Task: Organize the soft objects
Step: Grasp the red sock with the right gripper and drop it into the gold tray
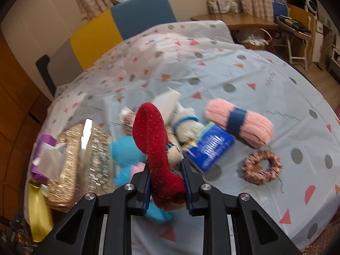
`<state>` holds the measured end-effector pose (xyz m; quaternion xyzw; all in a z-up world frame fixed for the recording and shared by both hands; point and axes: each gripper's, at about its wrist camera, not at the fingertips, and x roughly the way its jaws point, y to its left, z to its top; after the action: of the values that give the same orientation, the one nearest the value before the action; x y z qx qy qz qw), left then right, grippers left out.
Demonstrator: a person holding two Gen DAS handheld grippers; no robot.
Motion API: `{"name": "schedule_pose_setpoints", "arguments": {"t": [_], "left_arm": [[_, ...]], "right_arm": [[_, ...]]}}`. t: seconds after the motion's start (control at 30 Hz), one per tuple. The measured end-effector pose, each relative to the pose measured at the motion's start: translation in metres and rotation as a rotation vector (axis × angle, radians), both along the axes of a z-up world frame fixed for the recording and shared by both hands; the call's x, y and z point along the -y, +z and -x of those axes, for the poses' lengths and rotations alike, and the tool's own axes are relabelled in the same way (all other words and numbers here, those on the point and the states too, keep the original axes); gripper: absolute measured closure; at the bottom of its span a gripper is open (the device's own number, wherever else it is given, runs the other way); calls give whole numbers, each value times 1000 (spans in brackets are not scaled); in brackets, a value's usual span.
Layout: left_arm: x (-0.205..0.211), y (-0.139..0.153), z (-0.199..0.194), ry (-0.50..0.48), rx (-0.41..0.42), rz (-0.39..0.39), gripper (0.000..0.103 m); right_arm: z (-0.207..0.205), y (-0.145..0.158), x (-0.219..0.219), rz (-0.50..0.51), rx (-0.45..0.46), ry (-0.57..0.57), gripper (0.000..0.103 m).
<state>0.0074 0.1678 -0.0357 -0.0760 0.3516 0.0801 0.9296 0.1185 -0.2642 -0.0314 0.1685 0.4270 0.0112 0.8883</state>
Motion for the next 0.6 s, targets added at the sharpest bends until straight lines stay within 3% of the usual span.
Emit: {"name": "schedule_pose_setpoints", "arguments": {"t": [0.13,0.33,0.47,0.6], "left_arm": [[-5,-2,2,11,-1,15,19],[-27,0,8,73,14,32,19],[-51,-1,15,142,14,43,19],[-71,-4,24,197,16,45,19]], "right_arm": [[-9,36,-49,-8,66,116,79],[-9,70,-153,-45,121,381,79],[6,66,-230,-38,93,567,79],[20,39,-289,-21,15,694,79]]}}
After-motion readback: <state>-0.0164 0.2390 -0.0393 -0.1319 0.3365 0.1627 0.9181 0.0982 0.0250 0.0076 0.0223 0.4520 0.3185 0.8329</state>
